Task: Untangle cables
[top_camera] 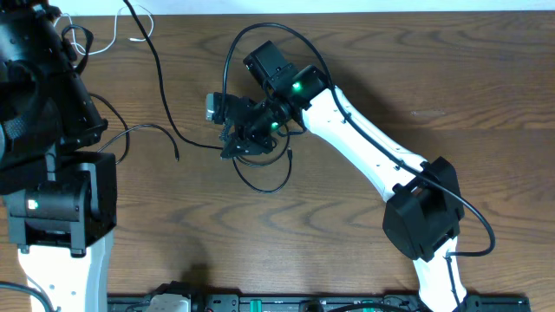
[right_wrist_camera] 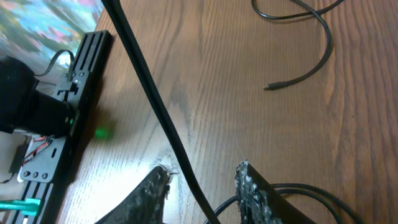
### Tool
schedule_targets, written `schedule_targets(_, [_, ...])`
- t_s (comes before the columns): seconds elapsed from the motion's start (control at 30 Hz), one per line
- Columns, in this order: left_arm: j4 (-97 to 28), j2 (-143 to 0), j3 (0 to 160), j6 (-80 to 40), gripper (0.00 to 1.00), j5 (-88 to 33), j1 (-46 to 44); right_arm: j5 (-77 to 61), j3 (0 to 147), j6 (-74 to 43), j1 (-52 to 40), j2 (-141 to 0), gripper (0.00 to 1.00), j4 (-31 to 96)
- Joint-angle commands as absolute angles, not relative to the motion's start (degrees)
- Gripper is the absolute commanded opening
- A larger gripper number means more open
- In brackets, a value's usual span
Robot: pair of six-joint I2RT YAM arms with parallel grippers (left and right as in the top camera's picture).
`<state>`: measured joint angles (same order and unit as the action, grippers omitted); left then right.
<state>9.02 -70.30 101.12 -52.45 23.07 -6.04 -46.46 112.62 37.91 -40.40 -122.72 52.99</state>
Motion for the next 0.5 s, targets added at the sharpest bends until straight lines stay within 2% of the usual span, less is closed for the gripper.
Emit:
schedule_targets(0.0, [9.3,-69.5,102.0,-51.2,0.08,23.9,-5.7,-46.9,112.6,37.3,-40.6,-122.8,0.36,53.1])
schedule_targets(0.07, [9.3,-69.5,102.0,-51.2,0.08,23.9,-5.7,-46.6,112.6,37.3,-40.7,-123.0,0.45,53.1])
schedule_targets(0.27, [9.3,-69.5,102.0,-51.2,0.08,23.8,-5.7,-46.6,111.9,37.4,-41.0,-123.3,0.51,52.8])
schedule_targets(0.33, [9.3,-69.5,102.0,-51.2,0.08,23.9,-5.7,-46.4,111.3,37.4,-41.0,-123.5,0.56,52.4])
schedule_targets(0.47, [9.3,-69.4,102.0,-51.2,0.08,23.8,-5.7,-44.6,109.9,37.3,-41.0,-123.5,0.5,51.6])
